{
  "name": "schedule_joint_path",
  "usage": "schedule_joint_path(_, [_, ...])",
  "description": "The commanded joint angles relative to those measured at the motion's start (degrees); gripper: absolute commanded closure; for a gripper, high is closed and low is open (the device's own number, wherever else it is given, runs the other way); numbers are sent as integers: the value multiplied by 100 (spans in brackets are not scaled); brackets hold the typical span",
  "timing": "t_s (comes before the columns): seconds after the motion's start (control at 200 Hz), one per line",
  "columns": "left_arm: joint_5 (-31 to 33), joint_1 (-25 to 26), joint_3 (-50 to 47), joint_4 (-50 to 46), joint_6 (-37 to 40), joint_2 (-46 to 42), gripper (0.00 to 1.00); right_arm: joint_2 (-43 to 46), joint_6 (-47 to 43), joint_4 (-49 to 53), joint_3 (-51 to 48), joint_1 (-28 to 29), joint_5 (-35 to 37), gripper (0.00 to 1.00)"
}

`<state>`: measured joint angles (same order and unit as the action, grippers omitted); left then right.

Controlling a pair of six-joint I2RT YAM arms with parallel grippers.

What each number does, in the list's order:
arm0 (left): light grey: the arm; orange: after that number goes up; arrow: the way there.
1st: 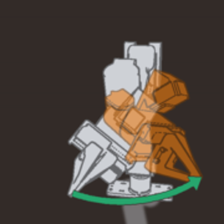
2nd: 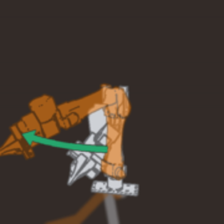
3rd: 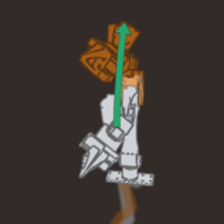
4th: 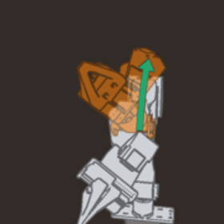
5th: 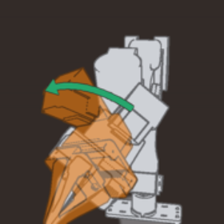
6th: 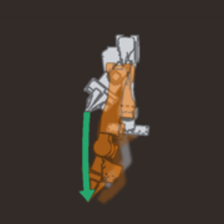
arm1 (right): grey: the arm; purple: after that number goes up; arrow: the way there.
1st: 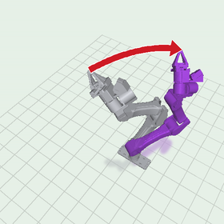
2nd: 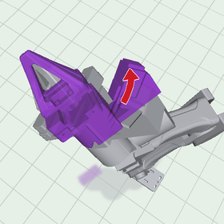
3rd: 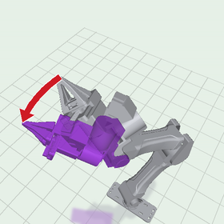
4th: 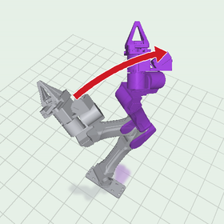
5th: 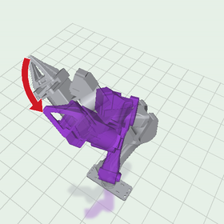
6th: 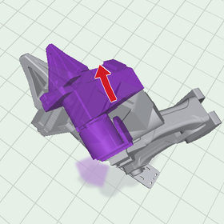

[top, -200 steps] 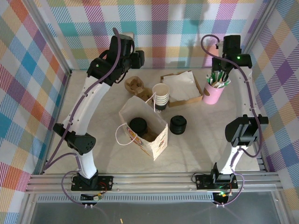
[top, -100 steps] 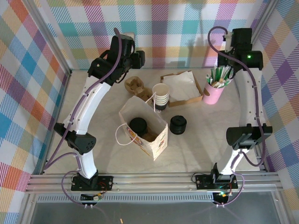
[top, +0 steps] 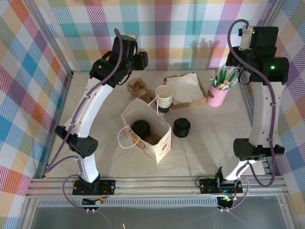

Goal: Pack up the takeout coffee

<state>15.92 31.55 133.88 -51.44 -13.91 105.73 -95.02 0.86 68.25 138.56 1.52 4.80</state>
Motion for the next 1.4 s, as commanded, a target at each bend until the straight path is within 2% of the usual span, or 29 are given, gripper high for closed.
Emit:
schedule_joint_path(0.0, [42,-70,314,-325,-293,-254,42,265,413,213,145,48,-627,100])
schedule_joint_path(0.47, [-51,-68,465,-1604,-1090,-698,48,862,1238,602,93,177,-2440,100])
schedule_joint_path(0.88, [-464,43,498,-2682,-1625,-780,53,1006,1729,509,80,605,-3342,100])
schedule_joint_path(1.195, [-305,305,72,-2840,-1728,-1086,54,1343,2144,322,39,1411,-3937,100])
schedule_joint_path(1.395, [-358,326,-375,-2505,-1824,-1404,54,1628,2184,275,-110,1614,-4204,100])
